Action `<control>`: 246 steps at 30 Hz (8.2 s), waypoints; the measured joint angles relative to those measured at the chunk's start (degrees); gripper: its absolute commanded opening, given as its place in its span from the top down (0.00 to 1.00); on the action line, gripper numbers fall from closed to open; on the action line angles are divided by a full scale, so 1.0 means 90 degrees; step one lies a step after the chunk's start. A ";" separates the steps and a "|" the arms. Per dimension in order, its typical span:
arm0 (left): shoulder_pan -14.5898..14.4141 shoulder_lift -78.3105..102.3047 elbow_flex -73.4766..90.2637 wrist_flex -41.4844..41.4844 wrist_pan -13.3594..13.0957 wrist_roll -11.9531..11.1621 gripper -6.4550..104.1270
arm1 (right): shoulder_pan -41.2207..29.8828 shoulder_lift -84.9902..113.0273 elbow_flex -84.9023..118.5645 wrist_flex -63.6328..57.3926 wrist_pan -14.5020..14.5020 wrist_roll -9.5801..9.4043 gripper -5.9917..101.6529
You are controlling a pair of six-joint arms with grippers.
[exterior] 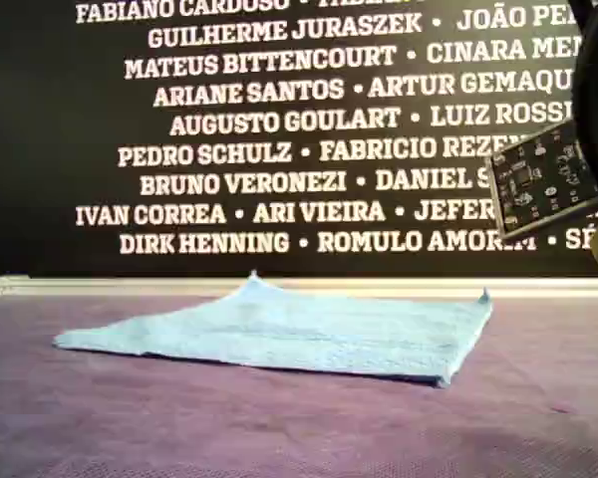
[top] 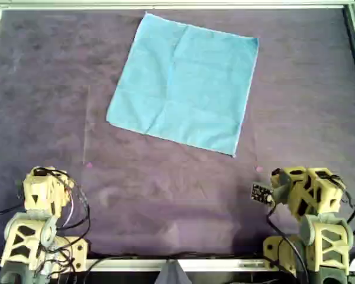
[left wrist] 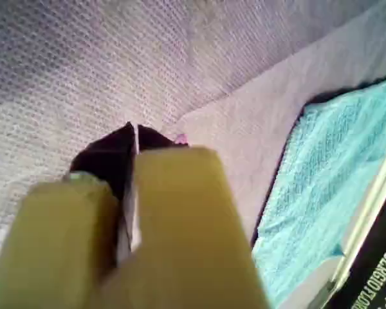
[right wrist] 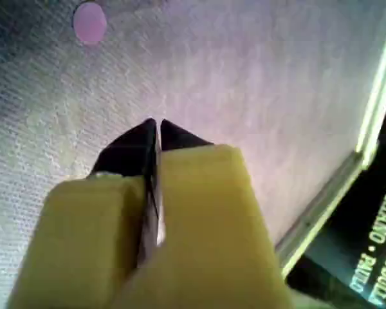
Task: Fold a cloth
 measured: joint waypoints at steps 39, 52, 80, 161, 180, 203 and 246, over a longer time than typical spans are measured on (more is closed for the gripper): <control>-0.0146 0.0000 0.0000 -0.1104 0.0020 -0.0029 0.33 | 0.0000 0.0000 0.0000 -0.2197 -0.0059 -0.0049 0.38; -0.0811 -0.1396 -0.1885 -0.1123 0.0020 0.0078 0.32 | 0.2637 0.0000 -0.0264 -0.1543 0.0049 -0.0049 0.38; -0.0820 -0.7666 -0.5752 -0.1133 0.0020 0.0391 0.32 | 0.2773 -0.6523 -0.3760 -0.1699 -0.0020 -0.0107 0.36; -0.1445 -1.2578 -1.0010 -0.1191 -0.0049 0.0391 0.32 | 0.2744 -1.0098 -0.5703 -0.2959 0.0088 -0.0107 0.38; -0.1445 -1.2627 -1.0078 -0.1191 -0.0029 0.0391 0.53 | 0.2734 -1.0684 -0.6416 -0.2959 0.0088 -0.0098 0.44; -0.1787 -1.2031 -0.9951 -0.1162 0.0059 0.0293 0.92 | 0.2539 -1.0635 -0.6455 -0.3330 0.0088 -0.0107 0.96; -0.2344 -0.8555 -0.5586 -0.1152 0.0020 0.0283 0.92 | 0.2285 -0.8369 -0.4570 -0.3330 0.0088 -0.0166 0.96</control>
